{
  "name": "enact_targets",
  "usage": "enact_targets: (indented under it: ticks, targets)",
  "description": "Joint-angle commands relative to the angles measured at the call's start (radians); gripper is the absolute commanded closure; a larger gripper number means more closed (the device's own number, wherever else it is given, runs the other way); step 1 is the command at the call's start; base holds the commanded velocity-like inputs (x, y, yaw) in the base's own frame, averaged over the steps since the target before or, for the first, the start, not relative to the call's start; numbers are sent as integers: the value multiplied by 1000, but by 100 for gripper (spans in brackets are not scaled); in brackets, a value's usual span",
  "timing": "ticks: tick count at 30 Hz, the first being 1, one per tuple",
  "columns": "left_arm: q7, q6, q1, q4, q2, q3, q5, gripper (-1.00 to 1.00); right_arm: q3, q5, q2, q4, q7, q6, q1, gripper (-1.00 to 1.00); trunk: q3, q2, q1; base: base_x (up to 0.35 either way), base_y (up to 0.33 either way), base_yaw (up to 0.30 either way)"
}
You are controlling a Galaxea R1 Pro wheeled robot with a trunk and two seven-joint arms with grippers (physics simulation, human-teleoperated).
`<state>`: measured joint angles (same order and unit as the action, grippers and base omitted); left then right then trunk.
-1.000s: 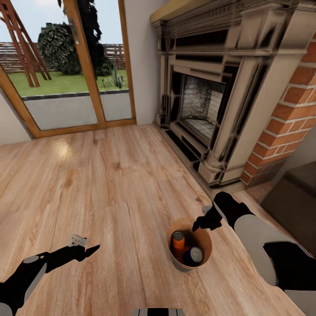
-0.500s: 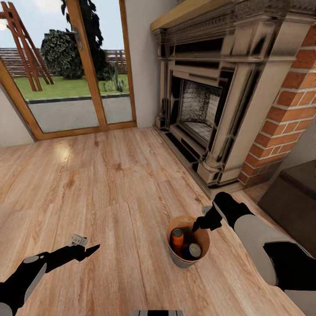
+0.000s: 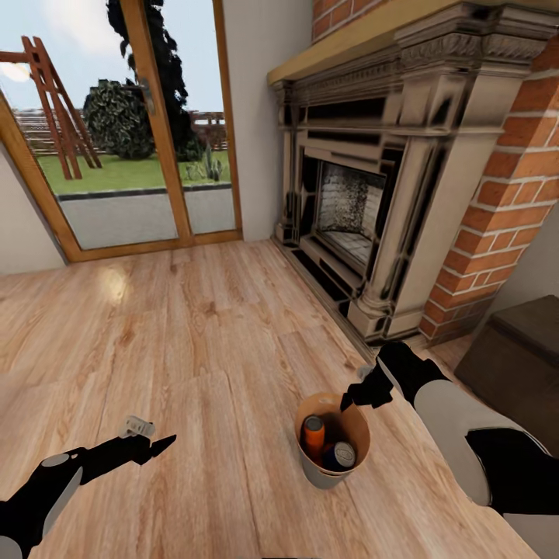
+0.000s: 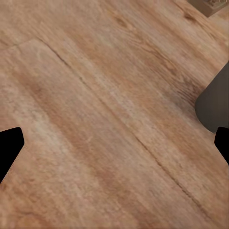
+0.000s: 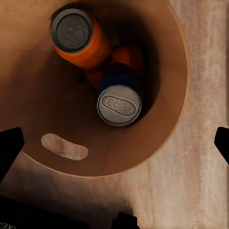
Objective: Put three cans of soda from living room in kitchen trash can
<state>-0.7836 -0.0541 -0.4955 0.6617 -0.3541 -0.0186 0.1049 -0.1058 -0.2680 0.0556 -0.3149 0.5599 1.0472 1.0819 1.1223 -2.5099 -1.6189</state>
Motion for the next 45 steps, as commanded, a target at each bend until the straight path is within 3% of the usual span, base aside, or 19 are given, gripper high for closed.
enact_targets:
  ticks: [1,3,4,9,16,20,25,28,33,42,45]
  targets:
    - [0,0,0,0,0,0,0,-100,0,0,1,0,0,0,0,-100,-4,0,0,0,0,0]
    - [1,-1,0,0,1,0,0,-100,0,0,1,0,1,0,-1,-100,-12,1,1,0,0,0]
    - [16,-1,-1,0,2,0,-1,-100,0,0,2,-20,0,0,-55,-100,-16,1,2,0,0,0]
    - [59,1,0,-1,8,1,-2,-100,0,0,3,-80,-31,0,-112,-100,-35,2,4,0,0,0]
    - [110,6,0,-2,17,3,-2,-100,3,1,1,-255,-82,0,-255,-100,-62,4,7,0,0,0]
    - [184,9,0,-7,29,3,-3,-100,5,1,5,-286,-88,-7,-314,-100,-77,5,9,0,0,0]
    - [272,16,0,-50,45,3,-3,-100,5,1,37,-293,-88,-87,-373,-100,-97,6,11,0,0,0]
    - [334,54,0,-108,50,3,-5,-100,4,1,64,-295,-86,-115,-408,-100,-108,7,13,0,0,0]
    - [361,79,0,-175,51,3,-4,-100,3,-1,87,-296,-83,-177,-456,-100,-128,8,15,0,0,0]
    - [371,89,1,-202,52,3,-4,-100,-1,-3,133,-296,-81,-251,-518,-100,-163,10,19,0,0,0]
    - [372,122,2,-223,52,2,-3,-100,-2,-3,148,-294,-80,-312,-556,-100,-172,30,30,0,0,0]
